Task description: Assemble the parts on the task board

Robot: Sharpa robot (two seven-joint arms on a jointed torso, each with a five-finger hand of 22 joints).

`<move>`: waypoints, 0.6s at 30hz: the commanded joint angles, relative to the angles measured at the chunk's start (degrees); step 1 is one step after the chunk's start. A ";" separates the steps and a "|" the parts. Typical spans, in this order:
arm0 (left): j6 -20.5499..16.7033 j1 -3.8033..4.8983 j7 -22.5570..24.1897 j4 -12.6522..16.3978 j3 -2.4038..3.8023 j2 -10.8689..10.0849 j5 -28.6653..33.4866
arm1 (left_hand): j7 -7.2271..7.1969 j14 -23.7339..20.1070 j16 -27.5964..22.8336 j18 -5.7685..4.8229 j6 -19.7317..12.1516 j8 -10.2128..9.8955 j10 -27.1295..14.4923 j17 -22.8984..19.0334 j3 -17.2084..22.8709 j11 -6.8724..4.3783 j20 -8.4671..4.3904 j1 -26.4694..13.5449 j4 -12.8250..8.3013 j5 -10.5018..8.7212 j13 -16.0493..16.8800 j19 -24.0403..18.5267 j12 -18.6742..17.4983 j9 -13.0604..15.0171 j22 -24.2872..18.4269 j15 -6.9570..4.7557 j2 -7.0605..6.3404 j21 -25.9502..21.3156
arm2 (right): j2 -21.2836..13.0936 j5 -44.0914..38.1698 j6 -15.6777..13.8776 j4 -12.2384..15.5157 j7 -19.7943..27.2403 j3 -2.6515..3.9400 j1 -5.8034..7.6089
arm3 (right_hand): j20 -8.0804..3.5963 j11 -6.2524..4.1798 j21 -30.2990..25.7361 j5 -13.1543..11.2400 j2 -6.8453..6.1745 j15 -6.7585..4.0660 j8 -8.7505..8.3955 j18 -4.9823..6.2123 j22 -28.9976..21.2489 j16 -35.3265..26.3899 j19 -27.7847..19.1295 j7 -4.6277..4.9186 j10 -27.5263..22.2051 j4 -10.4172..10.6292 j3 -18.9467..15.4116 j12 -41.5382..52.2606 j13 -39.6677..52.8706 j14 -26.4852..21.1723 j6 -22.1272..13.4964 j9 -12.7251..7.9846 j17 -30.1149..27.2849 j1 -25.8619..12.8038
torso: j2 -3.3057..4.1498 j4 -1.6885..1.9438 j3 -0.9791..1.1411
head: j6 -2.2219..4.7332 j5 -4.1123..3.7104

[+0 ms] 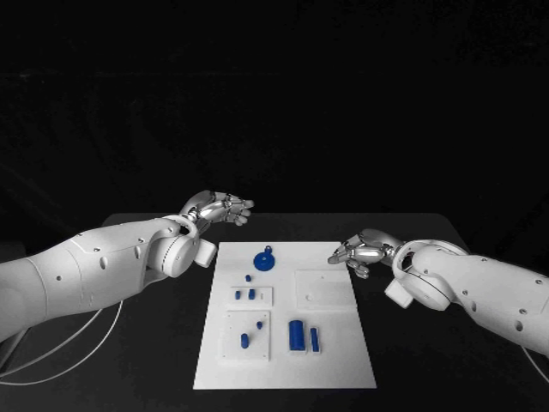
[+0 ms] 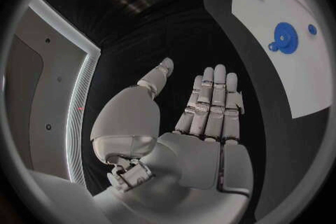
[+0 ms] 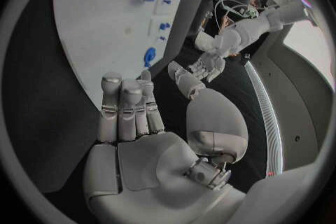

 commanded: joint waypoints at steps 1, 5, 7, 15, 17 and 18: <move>2.02 0.38 2.91 -1.34 0.16 0.41 3.62 | -0.34 -0.63 -0.82 0.59 0.55 0.34 0.24 -0.22 0.05 -0.55 0.20 0.18 -0.57 0.11 0.04 -0.28 0.17 0.03 0.15 -0.01 0.78 -0.39 | 1.24 13.08 -1.98 -3.93 10.81 0.89 0.29 | 0.82 0.38 -2.59 0.39 0.61 0.39 -0.27 1.60 -1.08 -2.76 -2.37 0.37 -1.66 -0.61 0.14 -2.44 -1.88 -1.90 -0.64 0.18 -1.64 0.78 | -0.92 -0.34 -0.17 | 2.69 -0.10; 3.42 1.92 4.13 -5.68 0.27 2.46 5.55 | -1.05 -2.51 -2.86 0.16 0.43 0.17 -0.39 -0.77 -0.40 -1.16 0.44 -0.22 -1.10 0.05 -0.21 -1.37 -0.42 -0.19 0.09 0.10 0.69 -1.42 | 3.79 17.92 -1.09 -10.80 14.47 3.94 0.85 | 4.75 2.92 -12.77 1.91 1.09 3.64 -0.80 -0.46 -5.77 -14.29 -12.18 2.15 -8.85 -0.91 0.80 -12.31 -9.93 -10.17 -2.99 0.50 -7.91 1.78 | -1.38 -0.50 0.02 | 5.23 -0.07; 4.01 2.01 4.68 -7.98 0.36 3.71 6.49 | -1.46 -4.35 -4.40 -0.41 -0.13 -0.17 -1.48 -1.36 -0.69 -1.37 0.75 -0.62 -1.32 0.01 -0.55 -2.85 -1.18 -0.41 -0.13 0.38 0.47 -2.47 | 5.22 20.53 -0.54 -14.03 15.83 4.88 0.84 | 7.30 4.22 -19.53 2.24 1.09 7.20 -0.79 -1.75 -9.58 -23.16 -17.82 3.36 -9.60 -1.12 0.23 -21.51 -19.63 -13.85 -4.26 0.67 -13.27 3.00 | -1.59 -0.61 0.22 | 6.51 0.27; 4.84 2.01 6.12 -13.49 1.51 6.84 10.29 | -3.44 -10.21 -8.90 -1.72 -3.85 -2.12 -9.47 -3.32 -1.92 -2.02 2.71 -2.65 -1.81 -0.01 -1.67 -9.04 -2.15 -1.24 -1.19 1.54 -0.32 -7.09 | 8.14 26.36 0.77 -22.50 18.78 6.40 0.64 | 11.87 8.59 -32.65 4.31 2.29 14.99 -2.08 -5.04 -16.32 -41.81 -32.76 2.35 -13.24 -0.98 -2.47 -42.28 -40.49 -25.58 -8.63 -1.70 -25.09 3.02 | -2.10 -0.59 1.06 | 9.15 0.93; 4.98 1.98 6.25 -14.19 1.51 7.28 10.37 | -3.61 -10.82 -9.34 -1.72 -4.30 -2.27 -10.52 -3.49 -2.10 -2.06 3.09 -2.99 -1.81 -0.02 -1.62 -9.65 -2.13 -1.25 -1.17 1.63 -0.46 -7.64 | 8.33 26.94 1.05 -23.42 19.03 6.97 0.53 | 12.54 8.50 -34.41 3.83 2.75 15.16 -1.79 -5.01 -17.33 -43.86 -33.93 2.12 -11.95 -0.88 -3.52 -45.66 -44.57 -25.94 -9.01 -2.42 -27.65 3.08 | -2.13 -0.65 1.23 | 9.53 1.12; 5.18 1.96 6.24 -14.54 1.51 7.47 10.41 | -3.68 -10.99 -9.46 -1.72 -4.46 -2.32 -10.74 -3.53 -2.14 -2.10 3.19 -3.09 -1.81 -0.02 -1.59 -9.82 -2.10 -1.25 -1.14 1.63 -0.49 -7.80 | 8.47 27.13 1.24 -23.89 19.12 7.31 0.44 | 12.72 8.46 -34.89 3.79 2.76 15.03 -1.76 -5.03 -17.56 -44.36 -34.33 1.98 -11.69 -0.90 -3.81 -46.52 -45.59 -26.15 -9.23 -2.67 -28.35 3.12 | -2.15 -0.67 1.33 | 9.74 1.13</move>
